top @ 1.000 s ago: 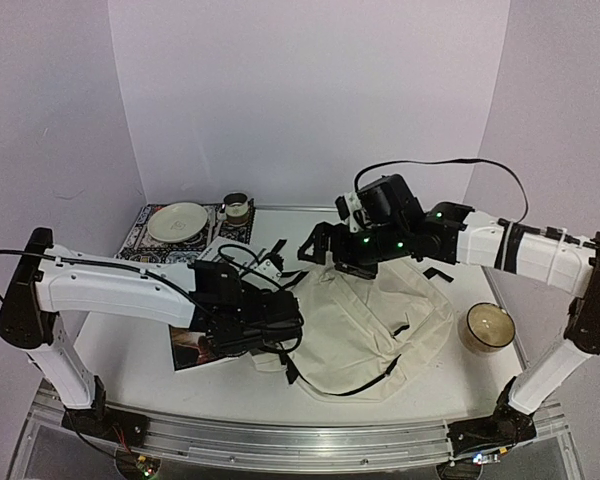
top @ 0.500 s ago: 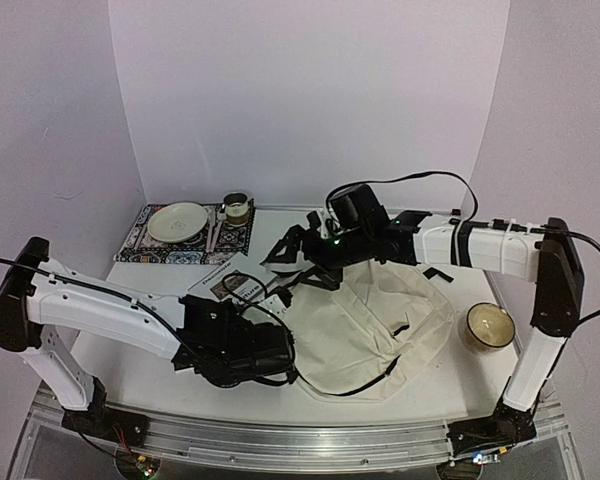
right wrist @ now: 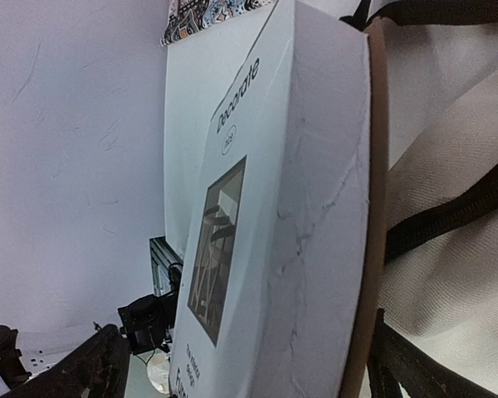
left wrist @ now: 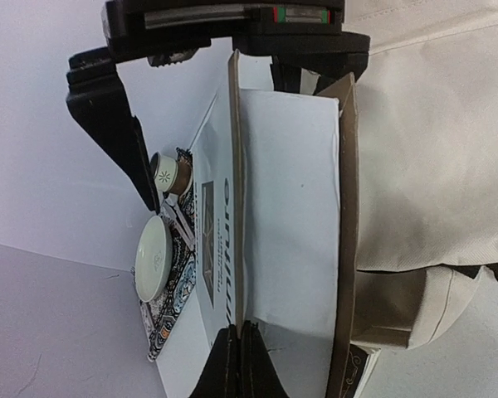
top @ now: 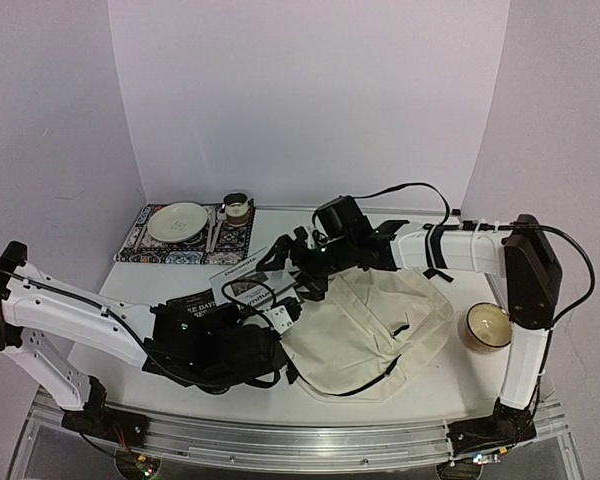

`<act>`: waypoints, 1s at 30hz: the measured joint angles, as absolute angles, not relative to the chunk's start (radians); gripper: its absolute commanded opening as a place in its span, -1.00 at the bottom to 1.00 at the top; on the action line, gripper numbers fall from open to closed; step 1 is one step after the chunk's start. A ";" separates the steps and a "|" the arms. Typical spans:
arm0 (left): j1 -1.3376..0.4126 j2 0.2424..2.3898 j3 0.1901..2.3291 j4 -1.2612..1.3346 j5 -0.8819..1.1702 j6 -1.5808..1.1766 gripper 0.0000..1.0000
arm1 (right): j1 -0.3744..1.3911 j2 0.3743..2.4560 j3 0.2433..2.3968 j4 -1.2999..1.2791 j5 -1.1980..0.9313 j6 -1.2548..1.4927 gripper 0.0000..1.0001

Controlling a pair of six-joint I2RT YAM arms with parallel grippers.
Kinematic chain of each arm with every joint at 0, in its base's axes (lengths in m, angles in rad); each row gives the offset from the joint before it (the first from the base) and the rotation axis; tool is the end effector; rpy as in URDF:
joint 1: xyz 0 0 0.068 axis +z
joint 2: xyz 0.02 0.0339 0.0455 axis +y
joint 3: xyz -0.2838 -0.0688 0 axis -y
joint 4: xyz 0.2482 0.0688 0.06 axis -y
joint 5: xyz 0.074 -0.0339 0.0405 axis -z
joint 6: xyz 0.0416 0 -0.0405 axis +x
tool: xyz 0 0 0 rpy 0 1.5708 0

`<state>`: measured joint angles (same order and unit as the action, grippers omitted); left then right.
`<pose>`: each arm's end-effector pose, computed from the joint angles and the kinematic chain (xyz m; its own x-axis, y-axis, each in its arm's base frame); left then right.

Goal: Pack the student bag
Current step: Pass from the left arm to the right

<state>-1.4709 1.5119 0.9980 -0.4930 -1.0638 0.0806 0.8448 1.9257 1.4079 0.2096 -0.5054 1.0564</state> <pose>0.0660 -0.2942 0.2474 -0.0489 0.8796 -0.4733 0.4419 0.4440 0.7795 0.2964 0.3642 0.2754 -0.9354 0.0937 -0.3410 -0.2973 0.3135 0.9018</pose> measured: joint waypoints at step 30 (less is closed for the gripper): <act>-1.504 1.333 0.859 -0.164 -1.000 0.308 0.54 | 0.818 1.930 1.345 0.339 -0.583 1.090 -0.17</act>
